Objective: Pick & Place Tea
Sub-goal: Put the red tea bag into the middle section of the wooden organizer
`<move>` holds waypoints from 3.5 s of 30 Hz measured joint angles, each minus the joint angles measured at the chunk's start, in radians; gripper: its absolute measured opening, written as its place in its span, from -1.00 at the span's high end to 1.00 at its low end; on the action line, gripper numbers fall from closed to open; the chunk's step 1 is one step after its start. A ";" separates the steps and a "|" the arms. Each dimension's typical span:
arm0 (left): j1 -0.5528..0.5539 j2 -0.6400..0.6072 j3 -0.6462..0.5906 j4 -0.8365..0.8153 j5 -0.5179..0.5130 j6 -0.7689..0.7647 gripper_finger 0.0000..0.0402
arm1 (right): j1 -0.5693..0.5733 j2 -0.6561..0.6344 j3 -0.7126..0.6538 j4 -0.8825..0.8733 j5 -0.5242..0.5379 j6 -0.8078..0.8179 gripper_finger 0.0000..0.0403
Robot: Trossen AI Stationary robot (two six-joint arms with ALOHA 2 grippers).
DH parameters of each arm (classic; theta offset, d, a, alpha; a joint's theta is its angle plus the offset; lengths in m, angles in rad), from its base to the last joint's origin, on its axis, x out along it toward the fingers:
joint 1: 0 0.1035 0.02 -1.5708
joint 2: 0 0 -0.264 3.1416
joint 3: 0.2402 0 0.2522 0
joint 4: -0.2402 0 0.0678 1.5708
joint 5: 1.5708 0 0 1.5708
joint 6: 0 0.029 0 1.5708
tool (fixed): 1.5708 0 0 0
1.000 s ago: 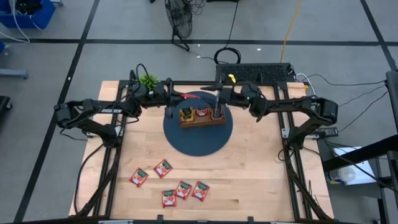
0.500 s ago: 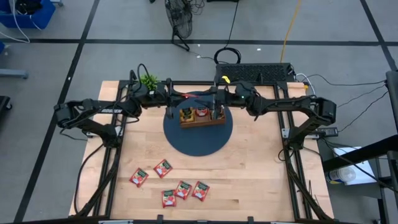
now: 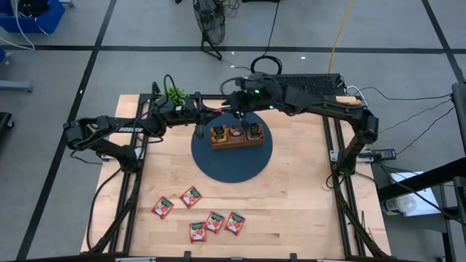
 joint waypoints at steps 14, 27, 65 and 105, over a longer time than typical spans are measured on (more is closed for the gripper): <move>0.001 0.000 0.001 -0.019 -0.026 0.012 0.94 | 0.048 0.133 0.289 -0.390 0.247 -0.031 0.75; 0.003 0.000 0.001 -0.031 -0.031 0.003 0.94 | 0.072 0.117 0.290 -0.418 0.247 -0.024 0.94; 0.009 0.000 0.000 -0.141 -0.294 0.045 0.43 | 0.027 0.350 0.244 -0.699 0.137 0.023 1.00; 0.009 0.000 0.000 -0.189 -0.292 0.041 0.43 | -0.028 0.432 0.111 -0.525 0.144 0.028 1.00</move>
